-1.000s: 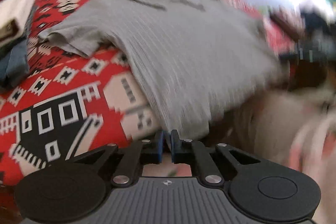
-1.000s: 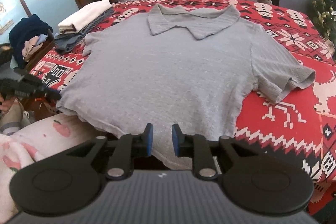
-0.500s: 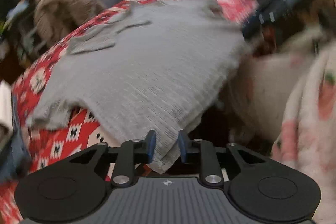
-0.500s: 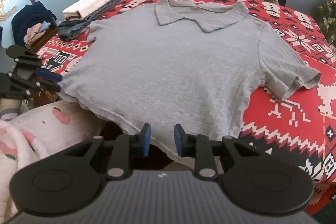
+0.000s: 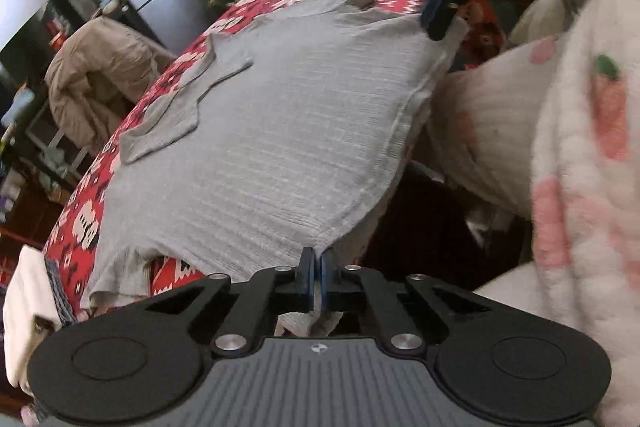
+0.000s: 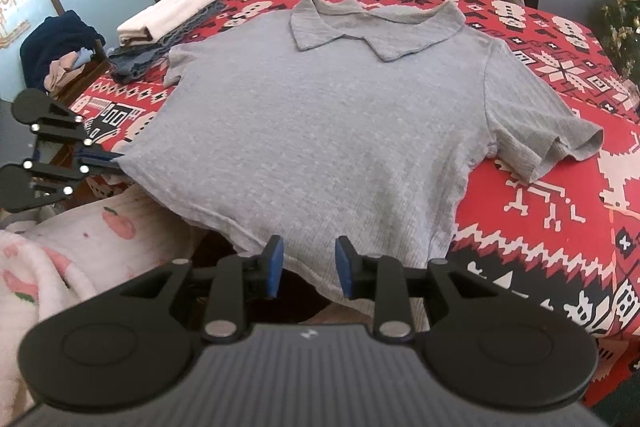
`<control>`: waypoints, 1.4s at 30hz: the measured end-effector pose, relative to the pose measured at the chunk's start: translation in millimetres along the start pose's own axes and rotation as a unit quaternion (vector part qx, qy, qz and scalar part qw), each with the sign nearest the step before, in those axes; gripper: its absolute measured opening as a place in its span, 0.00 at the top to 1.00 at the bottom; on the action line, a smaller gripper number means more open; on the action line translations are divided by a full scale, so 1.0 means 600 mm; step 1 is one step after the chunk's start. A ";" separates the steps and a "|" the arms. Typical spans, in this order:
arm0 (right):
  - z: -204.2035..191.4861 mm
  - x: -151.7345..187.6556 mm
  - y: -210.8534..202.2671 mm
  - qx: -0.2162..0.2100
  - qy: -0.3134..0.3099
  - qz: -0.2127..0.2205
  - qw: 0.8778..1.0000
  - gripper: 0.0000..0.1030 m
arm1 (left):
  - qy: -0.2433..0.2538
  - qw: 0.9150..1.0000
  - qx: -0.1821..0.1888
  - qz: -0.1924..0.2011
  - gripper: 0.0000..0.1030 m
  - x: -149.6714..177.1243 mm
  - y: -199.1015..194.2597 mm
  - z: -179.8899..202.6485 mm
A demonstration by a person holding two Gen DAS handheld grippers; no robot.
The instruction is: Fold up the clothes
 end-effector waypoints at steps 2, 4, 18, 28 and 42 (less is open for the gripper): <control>0.000 -0.002 0.002 -0.002 -0.001 -0.001 1.000 0.69 | 0.003 1.000 0.013 -0.013 0.98 0.003 0.008 0.003; 0.000 -0.004 0.003 -0.003 -0.003 -0.002 1.000 0.69 | 0.005 0.999 0.005 -0.031 0.97 0.006 0.022 0.008; 0.004 -0.020 -0.008 -0.007 0.003 0.010 1.000 0.62 | -0.066 0.998 0.016 -0.006 0.72 -0.014 -0.008 -0.031; 0.032 -0.103 -0.036 0.024 -0.015 0.037 0.999 0.47 | -0.120 0.991 0.031 0.044 0.56 -0.077 -0.005 -0.153; 0.212 -0.395 0.035 0.130 -0.089 0.055 0.986 0.56 | -0.149 0.988 -0.020 0.031 0.58 -0.182 0.194 -0.460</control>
Point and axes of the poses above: each gripper's, at about its wrist camera, not at the fingertips, and y roughly the way its jaws point, z to its right, x to its underside, the point moved 1 cm from there along y, roughly the way its jaws point, and after that the axes turned 14 degrees about -z, right-handed, at the moved point
